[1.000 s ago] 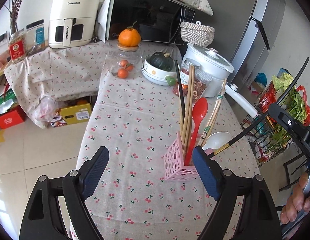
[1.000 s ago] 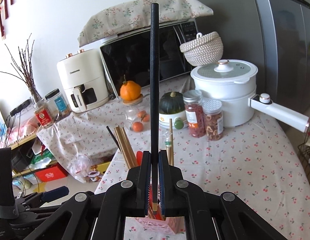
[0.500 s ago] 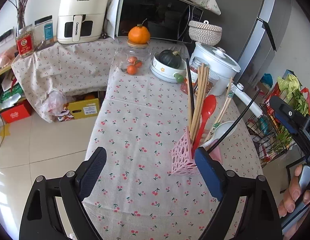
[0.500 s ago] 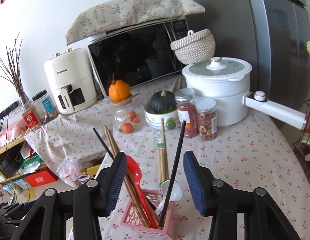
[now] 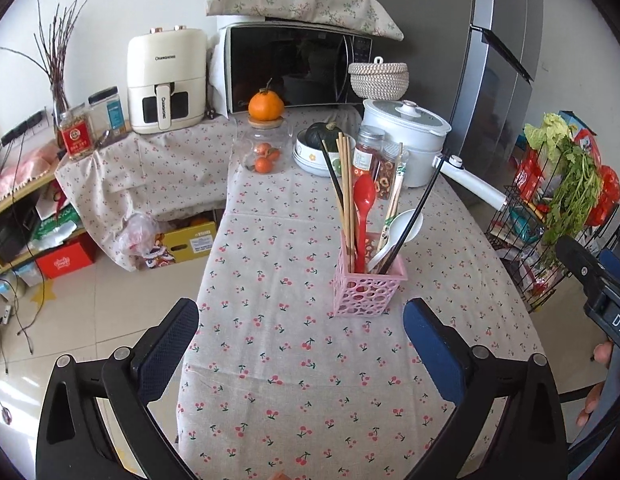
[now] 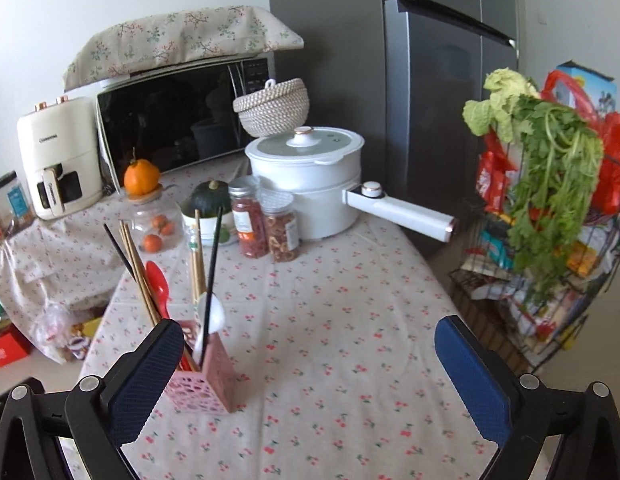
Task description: Organize utensils
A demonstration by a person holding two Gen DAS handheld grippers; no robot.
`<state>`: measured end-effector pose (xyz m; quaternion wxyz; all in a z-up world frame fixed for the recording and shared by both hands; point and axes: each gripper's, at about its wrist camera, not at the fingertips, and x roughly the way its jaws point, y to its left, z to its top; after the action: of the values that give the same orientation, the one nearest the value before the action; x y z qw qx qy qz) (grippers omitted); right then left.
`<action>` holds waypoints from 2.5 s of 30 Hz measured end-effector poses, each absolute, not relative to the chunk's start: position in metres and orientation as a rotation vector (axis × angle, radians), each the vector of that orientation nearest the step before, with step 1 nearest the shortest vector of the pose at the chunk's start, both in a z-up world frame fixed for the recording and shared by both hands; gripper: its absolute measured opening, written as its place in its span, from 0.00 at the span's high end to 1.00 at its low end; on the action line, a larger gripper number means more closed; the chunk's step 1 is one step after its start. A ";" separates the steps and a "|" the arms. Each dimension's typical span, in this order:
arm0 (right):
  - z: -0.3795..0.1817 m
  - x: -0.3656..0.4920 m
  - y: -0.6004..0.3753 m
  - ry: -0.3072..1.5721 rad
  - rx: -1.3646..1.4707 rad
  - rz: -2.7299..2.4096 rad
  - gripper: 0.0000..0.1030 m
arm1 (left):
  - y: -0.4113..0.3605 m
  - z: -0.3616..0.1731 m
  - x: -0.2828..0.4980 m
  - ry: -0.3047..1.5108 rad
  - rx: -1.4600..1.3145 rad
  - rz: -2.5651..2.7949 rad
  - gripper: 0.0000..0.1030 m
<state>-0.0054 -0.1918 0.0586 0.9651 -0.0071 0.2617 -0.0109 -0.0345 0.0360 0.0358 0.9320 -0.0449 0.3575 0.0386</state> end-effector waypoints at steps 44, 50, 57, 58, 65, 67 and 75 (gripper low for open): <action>0.023 -0.019 -0.209 0.591 -0.022 -0.045 0.00 | -0.001 0.019 -0.047 0.724 -0.021 0.030 0.00; 0.022 -0.019 -0.209 0.592 -0.022 -0.044 0.00 | -0.001 0.018 -0.047 0.726 -0.021 0.028 0.00; 0.021 -0.019 -0.209 0.596 -0.022 -0.043 0.00 | -0.002 0.017 -0.048 0.728 -0.020 0.025 0.00; 0.021 -0.019 -0.209 0.596 -0.021 -0.044 0.00 | -0.002 0.017 -0.047 0.728 -0.020 0.025 0.00; 0.021 -0.018 -0.209 0.596 -0.021 -0.043 0.00 | -0.002 0.017 -0.048 0.727 -0.021 0.025 0.00; 0.021 -0.018 -0.209 0.596 -0.022 -0.043 0.00 | -0.002 0.017 -0.048 0.727 -0.020 0.025 0.00; 0.019 -0.018 -0.209 0.599 -0.021 -0.041 0.00 | -0.002 0.016 -0.047 0.733 -0.013 0.026 0.00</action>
<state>-0.0182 -0.2086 0.0186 0.9552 -0.0105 0.2951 -0.0203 -0.0468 -0.0019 0.0162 0.9335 -0.0062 0.3584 0.0125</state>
